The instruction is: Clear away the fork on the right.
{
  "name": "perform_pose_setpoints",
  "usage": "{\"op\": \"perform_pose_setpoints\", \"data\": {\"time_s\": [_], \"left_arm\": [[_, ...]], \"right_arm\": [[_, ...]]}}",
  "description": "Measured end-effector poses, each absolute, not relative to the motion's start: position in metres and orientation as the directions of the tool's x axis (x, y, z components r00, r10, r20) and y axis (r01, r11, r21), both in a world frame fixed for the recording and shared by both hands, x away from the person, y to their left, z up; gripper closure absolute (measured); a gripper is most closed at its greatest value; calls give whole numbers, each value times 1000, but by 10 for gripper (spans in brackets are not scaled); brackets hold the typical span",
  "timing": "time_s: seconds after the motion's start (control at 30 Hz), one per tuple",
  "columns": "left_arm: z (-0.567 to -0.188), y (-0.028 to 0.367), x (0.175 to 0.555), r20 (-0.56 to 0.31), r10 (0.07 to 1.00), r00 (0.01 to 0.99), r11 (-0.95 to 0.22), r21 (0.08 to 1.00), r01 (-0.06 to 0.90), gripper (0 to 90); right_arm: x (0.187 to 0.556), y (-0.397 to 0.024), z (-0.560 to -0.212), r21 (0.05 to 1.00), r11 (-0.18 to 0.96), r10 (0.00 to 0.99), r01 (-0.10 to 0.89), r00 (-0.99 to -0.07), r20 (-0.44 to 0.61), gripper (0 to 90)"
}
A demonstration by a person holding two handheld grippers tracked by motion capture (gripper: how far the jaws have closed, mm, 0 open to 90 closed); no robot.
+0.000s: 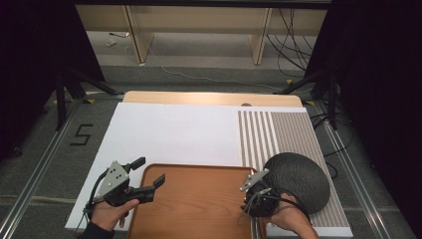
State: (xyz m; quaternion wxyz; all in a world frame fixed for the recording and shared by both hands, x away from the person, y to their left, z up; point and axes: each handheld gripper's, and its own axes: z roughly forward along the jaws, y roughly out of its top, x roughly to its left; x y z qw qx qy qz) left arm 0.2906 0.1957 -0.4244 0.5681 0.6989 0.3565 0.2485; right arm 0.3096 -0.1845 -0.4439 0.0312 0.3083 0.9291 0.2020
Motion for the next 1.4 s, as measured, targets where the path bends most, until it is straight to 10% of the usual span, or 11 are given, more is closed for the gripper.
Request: {"op": "perform_pose_setpoints", "data": {"time_s": [0.73,1.4], "left_arm": [[-424,196,291,-60,782,620,-97,971,217,159],[-424,196,291,-59,782,620,-98,972,215,159]], "right_arm": [[310,-194,-420,561,556,621,614,-755,210,294],[309,-212,-404,643,456,619,615,-738,267,204]]}}
